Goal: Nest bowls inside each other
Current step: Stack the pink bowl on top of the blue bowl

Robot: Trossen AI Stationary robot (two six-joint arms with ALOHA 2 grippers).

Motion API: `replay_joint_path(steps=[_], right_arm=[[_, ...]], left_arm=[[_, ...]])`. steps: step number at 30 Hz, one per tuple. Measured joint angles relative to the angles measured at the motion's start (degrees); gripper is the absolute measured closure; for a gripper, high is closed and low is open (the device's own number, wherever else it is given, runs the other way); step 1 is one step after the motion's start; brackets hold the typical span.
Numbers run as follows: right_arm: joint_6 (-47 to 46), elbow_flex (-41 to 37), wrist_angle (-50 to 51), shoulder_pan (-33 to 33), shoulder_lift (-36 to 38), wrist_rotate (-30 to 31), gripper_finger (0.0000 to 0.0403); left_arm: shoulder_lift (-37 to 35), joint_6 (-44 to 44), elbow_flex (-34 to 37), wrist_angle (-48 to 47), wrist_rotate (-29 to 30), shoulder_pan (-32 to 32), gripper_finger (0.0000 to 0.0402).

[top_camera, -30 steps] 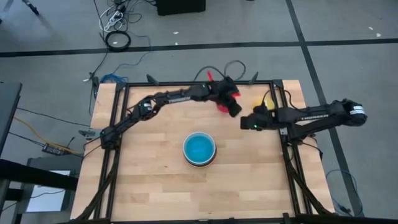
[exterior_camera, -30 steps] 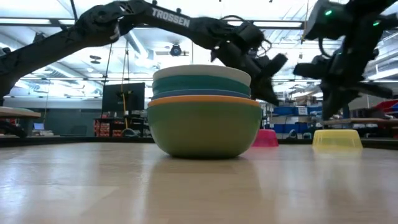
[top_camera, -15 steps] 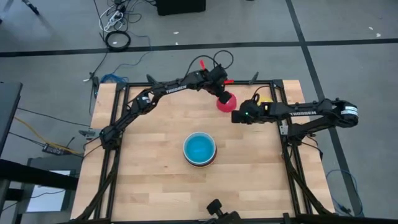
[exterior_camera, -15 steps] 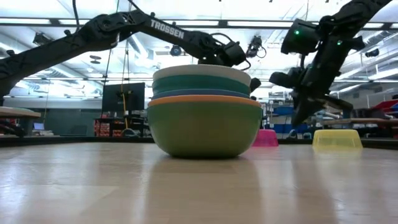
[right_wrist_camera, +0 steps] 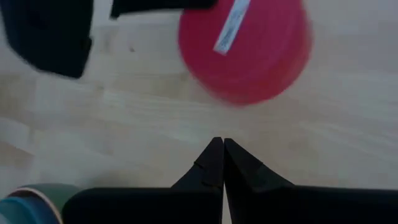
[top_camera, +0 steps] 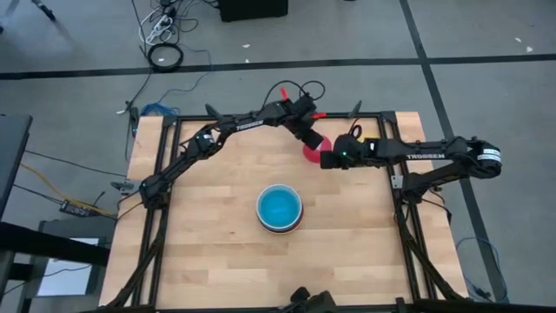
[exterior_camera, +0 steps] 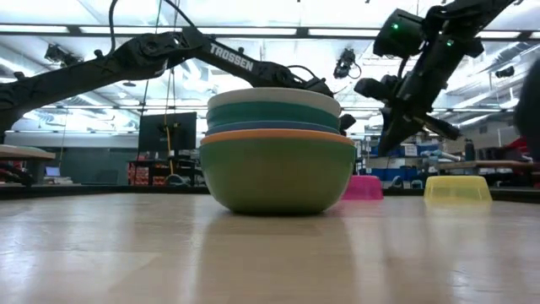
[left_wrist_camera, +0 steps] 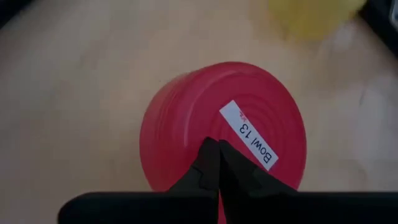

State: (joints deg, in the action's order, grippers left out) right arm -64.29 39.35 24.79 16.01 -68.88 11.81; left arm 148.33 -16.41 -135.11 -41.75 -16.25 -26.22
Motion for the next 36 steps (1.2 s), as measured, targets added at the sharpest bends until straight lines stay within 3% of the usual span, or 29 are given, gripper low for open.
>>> replay_joint_path(steps=[8,10,13,18,25,31,36], right_arm=[[1.97,4.99,8.12,0.24,0.23,1.00,0.0403],[2.01,5.71,10.95,0.47,0.24,1.03,0.0403],[2.27,6.09,11.49,0.95,0.24,1.09,0.0403],[2.84,6.61,11.57,1.01,0.24,0.75,0.0403],[2.58,6.61,13.66,-0.05,0.24,-3.09,0.0403],[2.18,6.54,15.93,-3.04,0.80,-3.63,0.0403],[3.34,6.56,14.48,-3.62,2.58,-2.23,0.0403]], left_arm=[[0.17,1.60,-0.24,-4.75,-4.23,1.03,0.0396],[0.02,1.02,-0.07,-5.36,-8.12,1.11,0.0396],[0.40,-0.52,0.13,-6.40,-18.64,1.98,0.0396],[0.35,1.99,0.13,-13.10,-21.64,5.32,0.0396],[-0.17,2.46,0.20,-9.74,-19.44,8.71,0.0396],[-5.01,4.81,0.42,-10.09,-6.03,9.00,0.0396],[-7.63,6.87,0.31,-12.51,-2.65,9.14,0.0389]])
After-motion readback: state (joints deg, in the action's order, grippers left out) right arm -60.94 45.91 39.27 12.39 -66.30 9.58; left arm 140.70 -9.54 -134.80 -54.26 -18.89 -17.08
